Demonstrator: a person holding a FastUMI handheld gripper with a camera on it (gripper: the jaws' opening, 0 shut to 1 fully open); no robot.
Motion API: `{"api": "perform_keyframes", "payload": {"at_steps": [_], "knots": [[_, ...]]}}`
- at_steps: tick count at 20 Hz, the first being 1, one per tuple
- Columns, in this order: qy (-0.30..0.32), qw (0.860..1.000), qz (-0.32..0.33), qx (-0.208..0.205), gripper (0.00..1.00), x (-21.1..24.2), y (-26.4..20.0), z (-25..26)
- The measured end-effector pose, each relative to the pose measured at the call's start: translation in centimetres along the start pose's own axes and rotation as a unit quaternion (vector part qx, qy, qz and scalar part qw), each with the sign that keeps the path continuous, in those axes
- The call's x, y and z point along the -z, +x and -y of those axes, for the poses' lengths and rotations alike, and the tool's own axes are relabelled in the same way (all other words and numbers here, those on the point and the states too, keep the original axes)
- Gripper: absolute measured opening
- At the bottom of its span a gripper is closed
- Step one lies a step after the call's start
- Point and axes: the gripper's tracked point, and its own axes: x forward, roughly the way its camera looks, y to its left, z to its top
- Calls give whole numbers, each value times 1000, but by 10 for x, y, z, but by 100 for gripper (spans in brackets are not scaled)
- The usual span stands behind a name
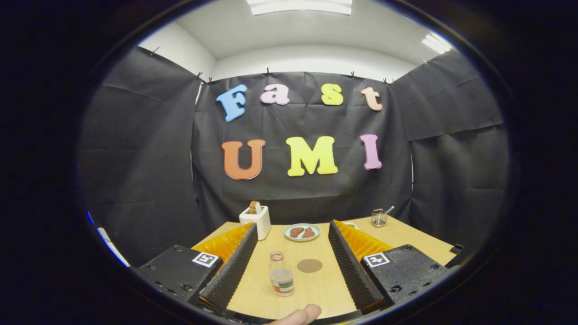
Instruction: Take the bottle from table, then pour the juice into the cup, finally place the bottle on the coaster
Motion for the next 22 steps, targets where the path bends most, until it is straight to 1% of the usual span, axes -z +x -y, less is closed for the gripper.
{"api": "perform_keyframes", "payload": {"at_steps": [5,7,12,18,22], "knots": [[12,1000,-15,-6,100,34,25,-17],[6,1000,-21,-7,100,48,36,-23],[-19,999,-41,13,100,90,61,-25],[-8,999,-45,29,100,137,86,-27],[-12,999,-35,40,100,155,95,-27]]}}
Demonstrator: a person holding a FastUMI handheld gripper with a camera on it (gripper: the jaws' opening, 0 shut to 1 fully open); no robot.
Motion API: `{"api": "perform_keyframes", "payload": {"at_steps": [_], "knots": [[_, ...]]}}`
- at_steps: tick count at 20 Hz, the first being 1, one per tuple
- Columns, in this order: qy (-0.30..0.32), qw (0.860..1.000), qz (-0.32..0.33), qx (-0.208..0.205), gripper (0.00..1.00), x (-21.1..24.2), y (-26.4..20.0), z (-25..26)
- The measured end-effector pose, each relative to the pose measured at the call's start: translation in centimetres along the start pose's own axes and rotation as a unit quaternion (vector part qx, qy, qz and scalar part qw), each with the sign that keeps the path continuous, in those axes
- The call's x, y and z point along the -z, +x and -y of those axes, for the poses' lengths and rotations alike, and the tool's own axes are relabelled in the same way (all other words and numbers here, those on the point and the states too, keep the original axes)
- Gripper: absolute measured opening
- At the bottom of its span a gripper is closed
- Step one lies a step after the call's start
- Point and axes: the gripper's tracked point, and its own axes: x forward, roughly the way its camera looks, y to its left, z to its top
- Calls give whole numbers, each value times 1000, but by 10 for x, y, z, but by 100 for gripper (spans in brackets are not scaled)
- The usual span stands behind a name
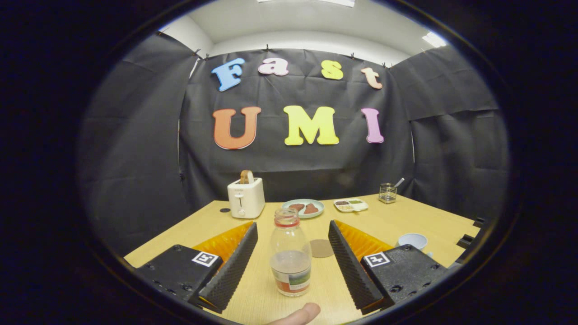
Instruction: Take the bottle from table, then pour the juice into the cup, finally place the bottle on the coaster
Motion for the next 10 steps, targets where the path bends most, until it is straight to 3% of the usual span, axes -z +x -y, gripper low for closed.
{"api": "perform_keyframes", "payload": {"at_steps": [10], "knots": [[-24,999,-18,18,100,60,26,-2]]}}
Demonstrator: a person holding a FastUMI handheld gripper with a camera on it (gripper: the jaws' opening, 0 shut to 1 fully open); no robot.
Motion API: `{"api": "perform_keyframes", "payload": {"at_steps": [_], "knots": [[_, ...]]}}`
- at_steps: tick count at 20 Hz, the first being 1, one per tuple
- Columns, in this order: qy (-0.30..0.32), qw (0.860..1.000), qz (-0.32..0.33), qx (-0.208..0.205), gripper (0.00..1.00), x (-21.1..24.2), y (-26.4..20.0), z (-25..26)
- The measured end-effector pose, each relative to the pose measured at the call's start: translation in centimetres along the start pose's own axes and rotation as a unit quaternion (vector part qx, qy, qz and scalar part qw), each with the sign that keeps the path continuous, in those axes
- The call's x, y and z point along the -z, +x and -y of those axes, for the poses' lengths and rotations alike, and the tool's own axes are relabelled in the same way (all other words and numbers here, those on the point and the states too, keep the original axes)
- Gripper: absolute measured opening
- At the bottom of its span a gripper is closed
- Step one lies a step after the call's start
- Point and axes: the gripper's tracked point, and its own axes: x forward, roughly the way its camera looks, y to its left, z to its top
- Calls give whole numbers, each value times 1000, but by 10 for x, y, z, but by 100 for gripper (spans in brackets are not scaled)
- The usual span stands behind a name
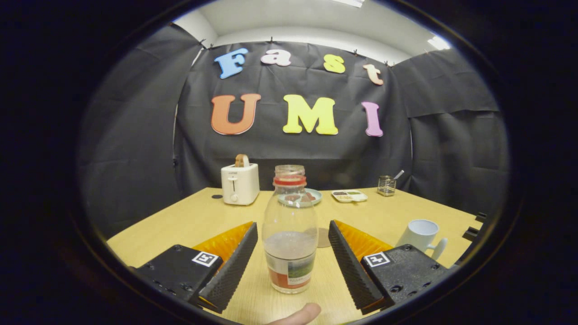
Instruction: Take the bottle from table, then pour the juice into the cup, finally place the bottle on the coaster
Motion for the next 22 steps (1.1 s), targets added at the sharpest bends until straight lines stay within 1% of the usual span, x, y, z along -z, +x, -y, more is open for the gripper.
{"api": "perform_keyframes", "payload": {"at_steps": [4,7,8,10,12,16,22], "knots": [[7,1000,-9,-3,100,20,14,-4],[18,1000,-2,-11,100,24,18,-7],[18,1000,-3,1,97,25,20,-5],[20,1000,7,4,83,16,21,-1],[20,1000,10,-2,81,19,22,-6],[26,1000,14,-11,79,2,15,-9],[93,995,6,-42,78,-31,1,-10]]}}
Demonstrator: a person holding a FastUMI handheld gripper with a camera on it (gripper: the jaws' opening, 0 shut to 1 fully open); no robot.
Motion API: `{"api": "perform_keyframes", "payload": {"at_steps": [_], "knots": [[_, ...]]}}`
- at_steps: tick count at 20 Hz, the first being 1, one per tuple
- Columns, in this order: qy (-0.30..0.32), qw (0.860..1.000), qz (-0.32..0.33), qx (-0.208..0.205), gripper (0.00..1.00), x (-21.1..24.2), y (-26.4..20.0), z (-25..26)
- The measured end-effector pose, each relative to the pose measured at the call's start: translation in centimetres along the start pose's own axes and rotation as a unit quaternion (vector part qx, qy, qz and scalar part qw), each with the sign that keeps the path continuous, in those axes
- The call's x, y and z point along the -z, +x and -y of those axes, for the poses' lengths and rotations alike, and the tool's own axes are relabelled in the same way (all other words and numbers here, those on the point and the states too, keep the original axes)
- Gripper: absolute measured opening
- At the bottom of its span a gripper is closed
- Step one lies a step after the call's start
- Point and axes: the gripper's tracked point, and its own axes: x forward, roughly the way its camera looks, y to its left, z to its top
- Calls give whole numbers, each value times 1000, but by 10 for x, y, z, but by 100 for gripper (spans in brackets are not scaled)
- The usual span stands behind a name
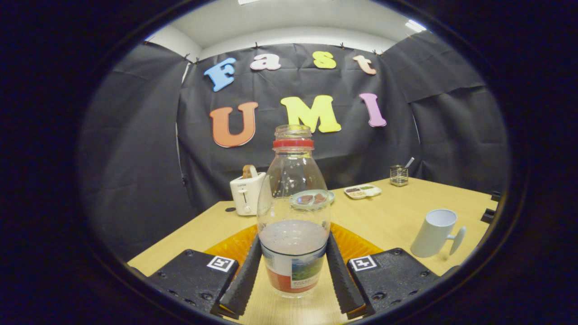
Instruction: Take the bottle from table, then pour the juice into the cup, finally place the bottle on the coaster
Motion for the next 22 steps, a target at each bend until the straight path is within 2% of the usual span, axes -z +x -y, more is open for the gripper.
{"api": "perform_keyframes", "payload": {"at_steps": [10,16,22], "knots": [[117,993,12,-6,78,-57,-25,40],[206,978,8,-21,77,-74,-26,57],[306,951,-24,-27,77,-75,-11,61]]}}
